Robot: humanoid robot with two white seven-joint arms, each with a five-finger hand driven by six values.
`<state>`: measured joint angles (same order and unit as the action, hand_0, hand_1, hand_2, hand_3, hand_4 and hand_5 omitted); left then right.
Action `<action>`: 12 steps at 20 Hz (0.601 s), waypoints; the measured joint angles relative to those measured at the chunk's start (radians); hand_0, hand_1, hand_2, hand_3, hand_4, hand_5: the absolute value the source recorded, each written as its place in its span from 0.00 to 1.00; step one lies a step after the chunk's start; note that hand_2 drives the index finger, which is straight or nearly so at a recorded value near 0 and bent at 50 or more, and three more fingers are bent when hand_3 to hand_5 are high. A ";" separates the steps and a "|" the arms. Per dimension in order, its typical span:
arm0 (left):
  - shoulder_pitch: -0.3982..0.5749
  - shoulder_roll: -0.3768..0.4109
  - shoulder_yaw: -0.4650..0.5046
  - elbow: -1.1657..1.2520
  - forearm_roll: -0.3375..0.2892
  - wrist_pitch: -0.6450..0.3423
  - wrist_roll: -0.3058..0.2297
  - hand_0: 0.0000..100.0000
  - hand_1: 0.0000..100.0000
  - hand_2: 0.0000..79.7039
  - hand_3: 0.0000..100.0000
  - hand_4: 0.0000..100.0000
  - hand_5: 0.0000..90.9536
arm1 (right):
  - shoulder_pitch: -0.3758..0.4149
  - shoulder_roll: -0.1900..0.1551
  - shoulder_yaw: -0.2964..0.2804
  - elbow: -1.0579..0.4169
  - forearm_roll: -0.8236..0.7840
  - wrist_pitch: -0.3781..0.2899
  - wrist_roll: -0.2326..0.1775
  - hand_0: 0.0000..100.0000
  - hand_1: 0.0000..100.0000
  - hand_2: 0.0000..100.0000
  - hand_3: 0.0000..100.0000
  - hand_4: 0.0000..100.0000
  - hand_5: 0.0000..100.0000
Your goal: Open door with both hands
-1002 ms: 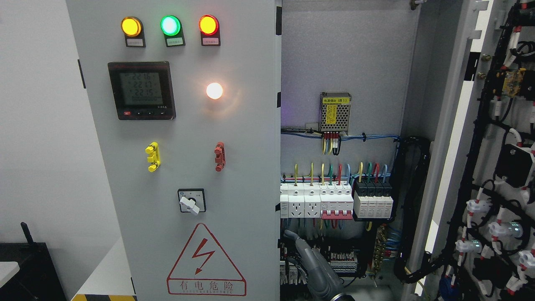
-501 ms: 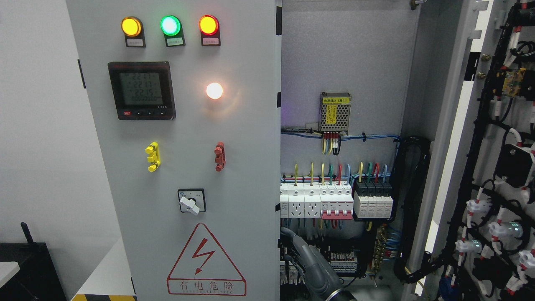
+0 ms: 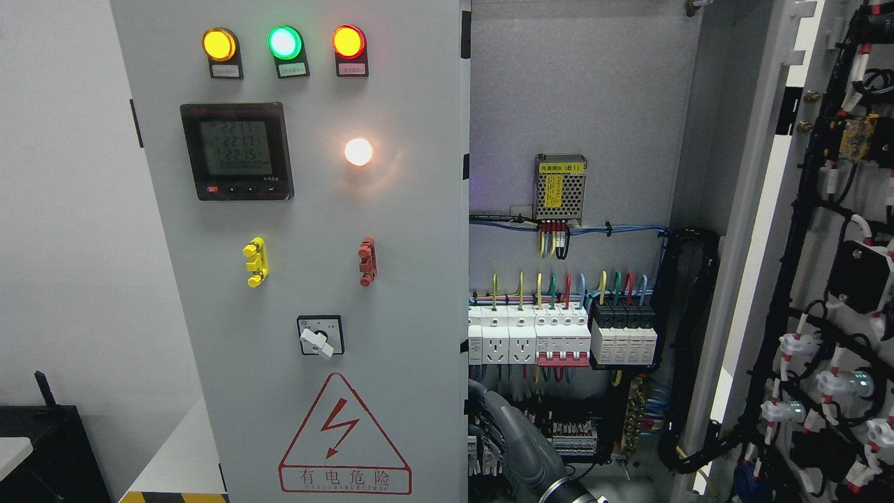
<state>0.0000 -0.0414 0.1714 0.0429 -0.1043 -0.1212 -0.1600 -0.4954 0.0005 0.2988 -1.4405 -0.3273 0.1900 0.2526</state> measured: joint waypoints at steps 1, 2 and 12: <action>0.000 0.000 0.000 0.000 0.000 0.000 0.000 0.00 0.00 0.00 0.00 0.00 0.00 | -0.004 0.000 0.000 0.004 -0.001 0.000 0.002 0.38 0.00 0.00 0.00 0.00 0.00; 0.000 0.000 0.000 0.000 0.000 0.000 0.000 0.00 0.00 0.00 0.00 0.00 0.00 | -0.008 0.000 0.000 0.007 -0.001 0.000 0.003 0.38 0.00 0.00 0.00 0.00 0.00; 0.000 0.000 0.000 0.000 0.000 0.000 0.000 0.00 0.00 0.00 0.00 0.00 0.00 | -0.033 0.000 -0.001 0.042 -0.035 -0.005 0.010 0.38 0.00 0.00 0.00 0.00 0.00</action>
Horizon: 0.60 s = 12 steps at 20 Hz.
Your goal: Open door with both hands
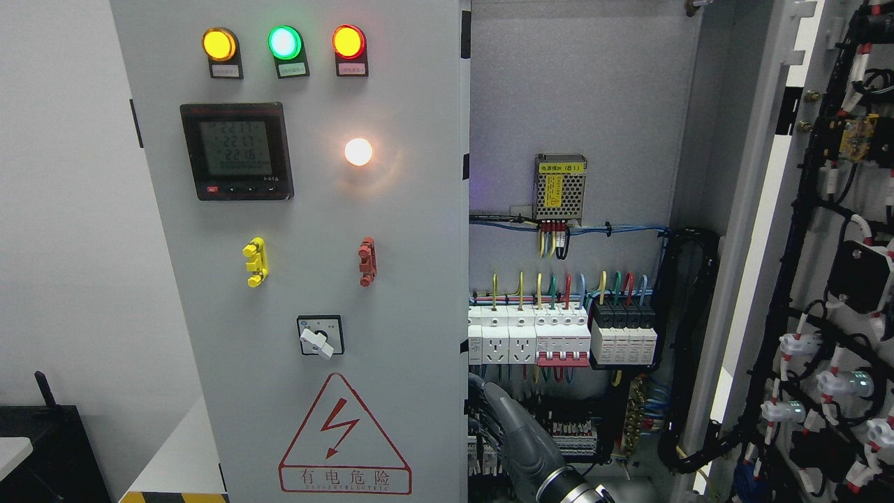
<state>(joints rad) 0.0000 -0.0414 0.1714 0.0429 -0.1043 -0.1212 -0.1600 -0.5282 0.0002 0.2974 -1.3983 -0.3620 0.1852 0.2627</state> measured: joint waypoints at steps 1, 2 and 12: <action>0.000 0.000 0.000 0.000 0.000 0.000 0.000 0.00 0.00 0.00 0.00 0.00 0.00 | -0.002 0.000 0.000 0.003 -0.004 -0.001 0.001 0.38 0.00 0.00 0.00 0.00 0.00; 0.000 0.000 0.000 0.000 0.000 0.000 0.000 0.00 0.00 0.00 0.00 0.00 0.00 | -0.004 0.000 0.000 0.006 -0.007 -0.002 0.006 0.38 0.00 0.00 0.00 0.00 0.00; 0.000 0.000 0.000 0.000 0.000 0.000 0.000 0.00 0.00 0.00 0.00 0.00 0.00 | -0.016 -0.005 0.000 0.028 -0.028 -0.005 0.048 0.38 0.00 0.00 0.00 0.00 0.00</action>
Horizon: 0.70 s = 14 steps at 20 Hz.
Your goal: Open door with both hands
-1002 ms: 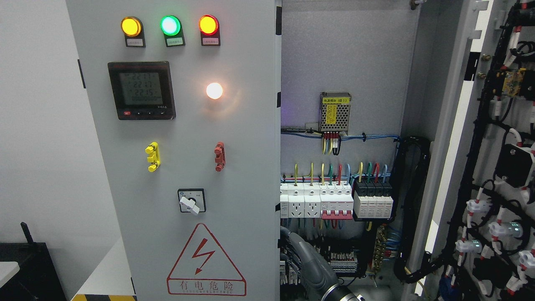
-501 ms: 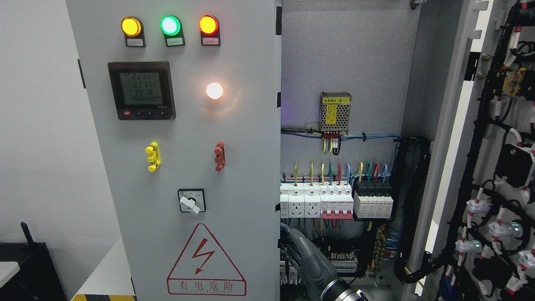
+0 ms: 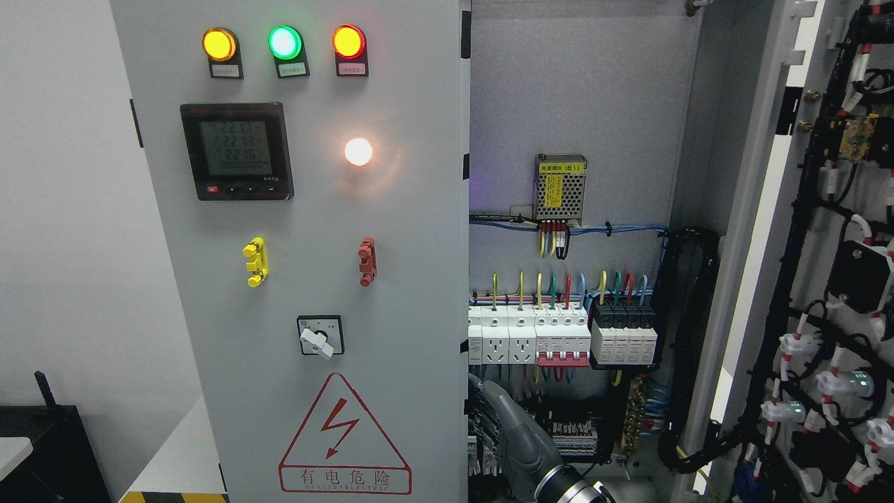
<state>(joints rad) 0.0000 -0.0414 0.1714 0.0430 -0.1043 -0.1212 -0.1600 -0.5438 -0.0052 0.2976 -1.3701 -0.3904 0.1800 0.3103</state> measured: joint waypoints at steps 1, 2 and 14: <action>0.000 0.000 0.000 0.000 0.000 0.000 0.000 0.00 0.00 0.00 0.00 0.00 0.00 | -0.002 -0.004 0.000 0.002 -0.001 0.000 0.007 0.38 0.00 0.00 0.00 0.00 0.00; 0.000 0.000 0.000 0.000 0.000 0.000 0.000 0.00 0.00 0.00 0.00 0.00 0.00 | -0.004 -0.007 0.000 0.004 -0.001 0.000 0.012 0.38 0.00 0.00 0.00 0.00 0.00; 0.000 0.000 0.000 0.000 0.000 0.000 0.000 0.00 0.00 0.00 0.00 0.00 0.00 | -0.015 -0.032 -0.001 0.017 -0.007 0.000 0.038 0.38 0.00 0.00 0.00 0.00 0.00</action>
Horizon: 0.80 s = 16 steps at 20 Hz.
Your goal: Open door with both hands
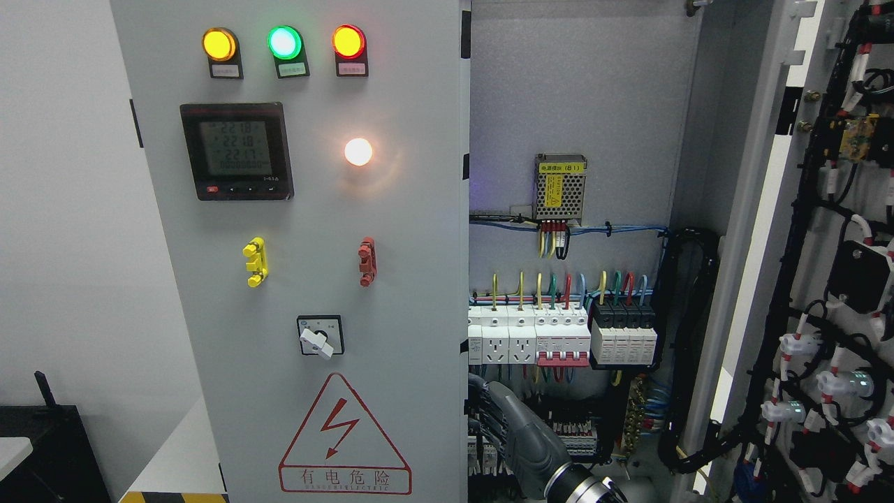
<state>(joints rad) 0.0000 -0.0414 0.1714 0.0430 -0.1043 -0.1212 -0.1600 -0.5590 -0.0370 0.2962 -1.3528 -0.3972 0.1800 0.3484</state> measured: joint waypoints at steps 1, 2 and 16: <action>0.000 0.000 0.000 0.000 0.000 0.000 0.000 0.00 0.00 0.00 0.00 0.00 0.00 | -0.001 -0.001 0.000 0.001 -0.003 0.000 0.000 0.38 0.00 0.00 0.00 0.00 0.00; 0.000 0.000 0.000 0.000 0.000 0.000 0.000 0.00 0.00 0.00 0.00 0.00 0.00 | -0.001 -0.002 0.000 0.001 -0.008 0.000 0.001 0.38 0.00 0.00 0.00 0.00 0.00; 0.000 0.000 0.000 0.000 0.000 0.000 0.000 0.00 0.00 0.00 0.00 0.00 0.00 | -0.012 -0.010 0.002 0.008 -0.039 0.000 0.029 0.38 0.00 0.00 0.00 0.00 0.00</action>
<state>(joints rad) 0.0000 -0.0414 0.1712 0.0430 -0.1043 -0.1212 -0.1600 -0.5709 -0.0475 0.2985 -1.3451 -0.4362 0.1802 0.3773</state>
